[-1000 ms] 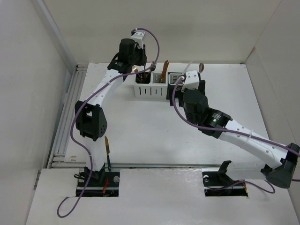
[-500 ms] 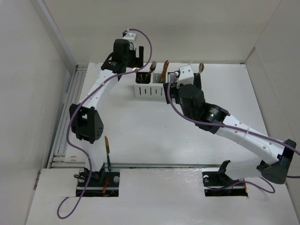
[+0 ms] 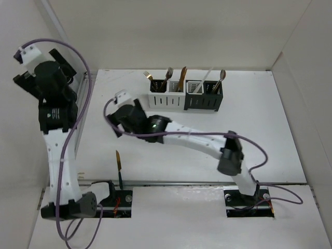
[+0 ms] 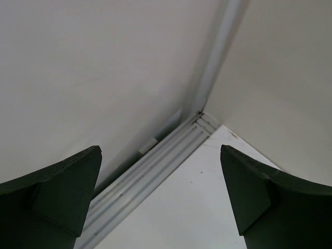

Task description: Sort the eating utensils into containers

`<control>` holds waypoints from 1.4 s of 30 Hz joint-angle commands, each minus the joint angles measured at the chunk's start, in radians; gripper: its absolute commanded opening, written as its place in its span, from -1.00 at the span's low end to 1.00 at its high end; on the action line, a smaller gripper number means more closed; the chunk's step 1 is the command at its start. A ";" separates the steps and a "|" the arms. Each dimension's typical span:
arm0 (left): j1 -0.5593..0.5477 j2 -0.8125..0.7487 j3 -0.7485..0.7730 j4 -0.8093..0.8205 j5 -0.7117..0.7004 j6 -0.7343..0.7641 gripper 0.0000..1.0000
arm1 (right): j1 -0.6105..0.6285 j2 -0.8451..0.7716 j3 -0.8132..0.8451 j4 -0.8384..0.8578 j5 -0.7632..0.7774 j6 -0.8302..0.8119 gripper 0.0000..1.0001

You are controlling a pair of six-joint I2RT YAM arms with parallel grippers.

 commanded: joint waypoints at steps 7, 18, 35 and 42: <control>0.085 -0.136 -0.138 -0.018 -0.193 0.007 0.99 | 0.170 0.222 0.045 -0.070 -0.306 0.115 0.83; 0.094 -0.115 -0.096 -0.036 -0.097 -0.032 0.99 | 0.290 0.380 0.126 -0.137 -0.315 0.258 0.68; 0.094 0.043 0.125 -0.125 0.064 -0.108 0.99 | 0.290 0.499 0.157 -0.275 -0.191 0.579 0.10; 0.094 0.080 0.178 -0.143 0.084 -0.108 0.99 | 0.290 0.459 0.033 -0.371 -0.107 0.622 -0.11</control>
